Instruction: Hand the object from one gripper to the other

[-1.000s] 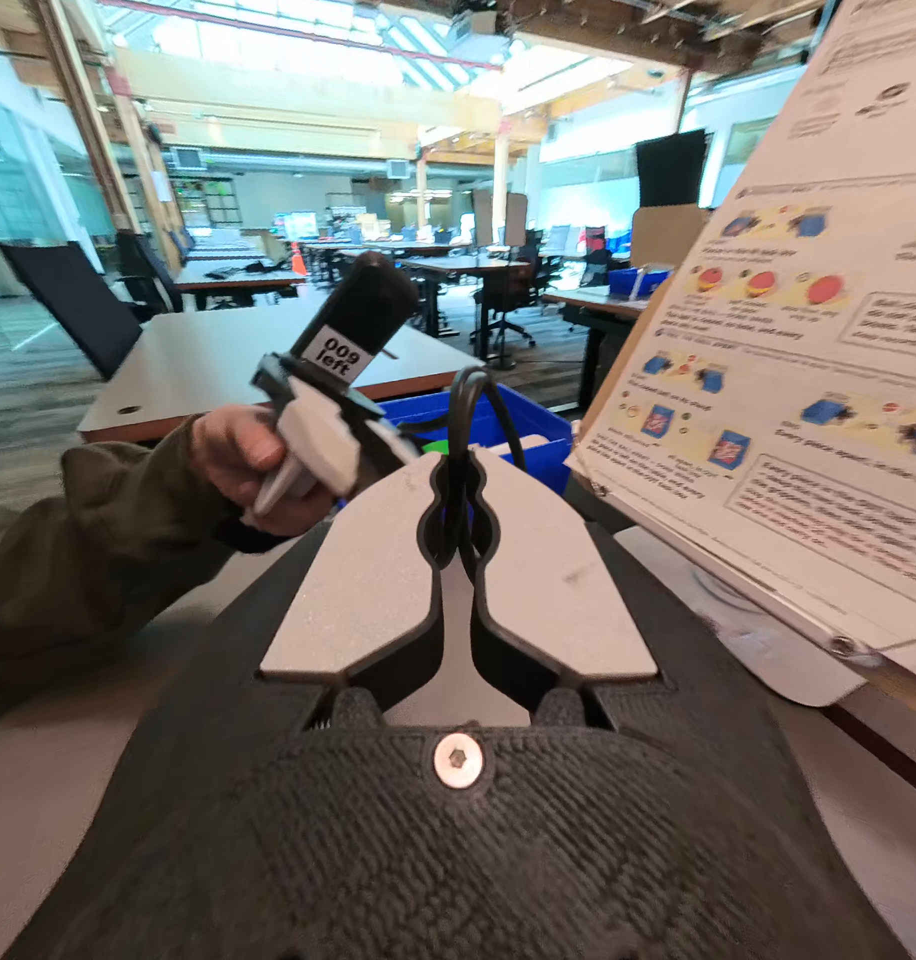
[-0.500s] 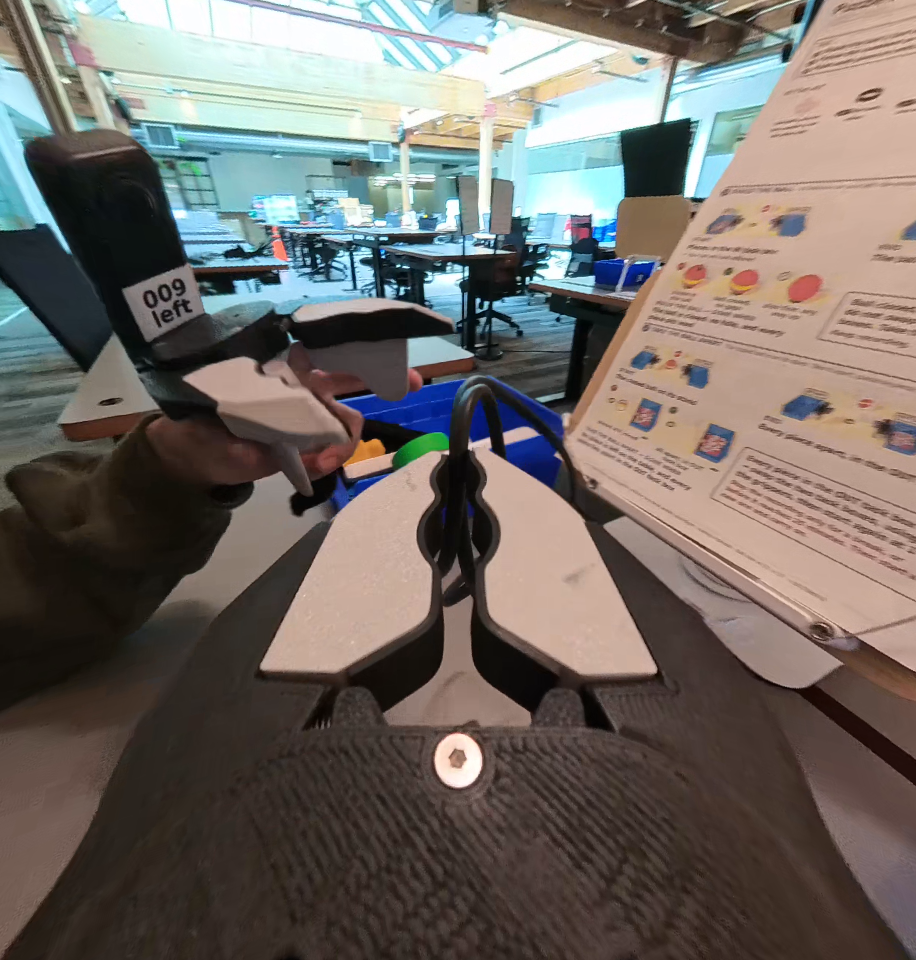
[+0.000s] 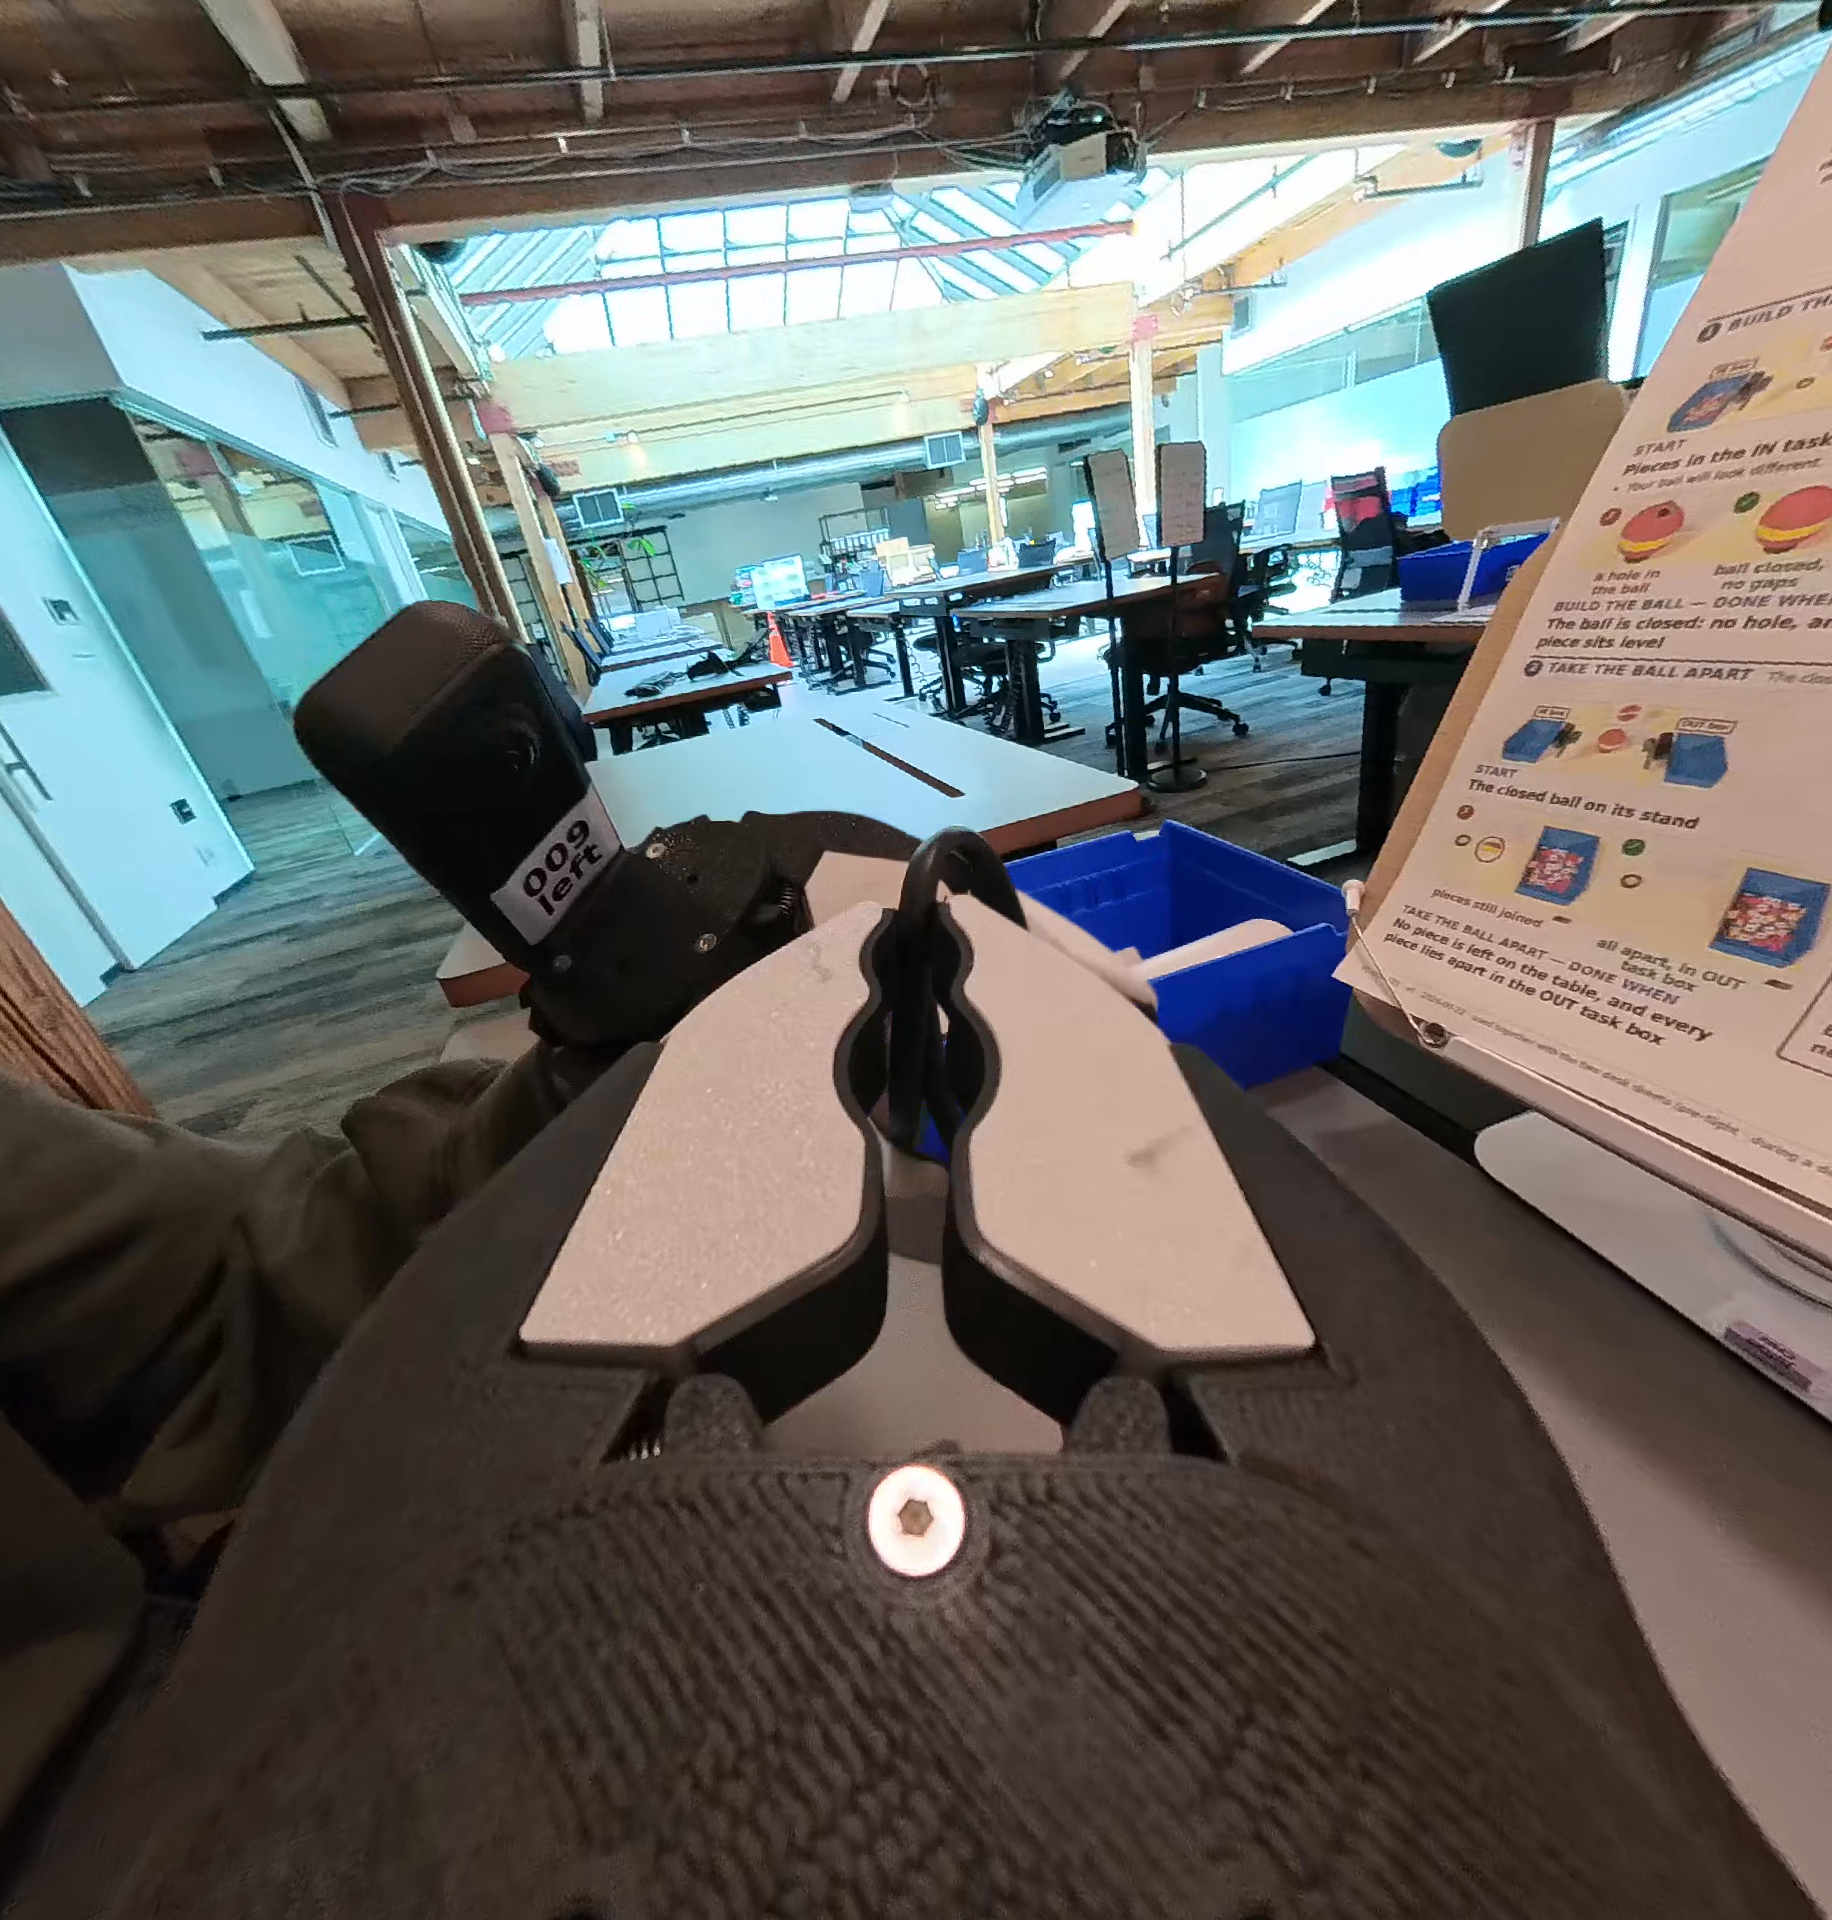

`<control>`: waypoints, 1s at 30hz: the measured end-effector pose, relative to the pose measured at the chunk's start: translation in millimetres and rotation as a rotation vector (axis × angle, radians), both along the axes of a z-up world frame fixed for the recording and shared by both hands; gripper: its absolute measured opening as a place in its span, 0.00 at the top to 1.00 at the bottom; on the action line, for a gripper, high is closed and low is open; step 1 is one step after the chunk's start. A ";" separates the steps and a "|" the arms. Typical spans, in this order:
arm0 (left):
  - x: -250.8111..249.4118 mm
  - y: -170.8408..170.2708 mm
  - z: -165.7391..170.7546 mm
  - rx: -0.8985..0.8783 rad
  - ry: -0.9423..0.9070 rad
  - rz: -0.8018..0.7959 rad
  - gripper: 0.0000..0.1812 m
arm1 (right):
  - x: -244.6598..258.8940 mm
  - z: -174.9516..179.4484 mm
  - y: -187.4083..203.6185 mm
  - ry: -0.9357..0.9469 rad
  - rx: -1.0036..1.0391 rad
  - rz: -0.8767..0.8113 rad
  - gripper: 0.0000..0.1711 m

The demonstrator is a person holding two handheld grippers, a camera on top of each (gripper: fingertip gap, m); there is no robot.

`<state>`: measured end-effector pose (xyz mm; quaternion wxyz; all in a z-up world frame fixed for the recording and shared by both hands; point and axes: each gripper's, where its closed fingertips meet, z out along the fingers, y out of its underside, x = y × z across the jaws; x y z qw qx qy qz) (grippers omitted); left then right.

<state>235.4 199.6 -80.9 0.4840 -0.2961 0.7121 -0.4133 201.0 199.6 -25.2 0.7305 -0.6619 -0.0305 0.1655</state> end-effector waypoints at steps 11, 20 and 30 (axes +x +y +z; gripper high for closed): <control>2.3 -7.7 1.6 -0.110 0.002 -0.048 0.95 | 1.3 6.0 -2.0 0.043 0.047 0.008 0.96; -6.0 13.6 23.4 -0.637 0.103 -0.161 0.95 | 26.1 -18.9 -9.6 -0.390 -0.146 -0.261 0.70; -9.7 7.1 32.5 -0.786 0.107 -0.250 0.95 | 11.7 -43.2 26.6 -0.332 -0.186 -0.237 0.78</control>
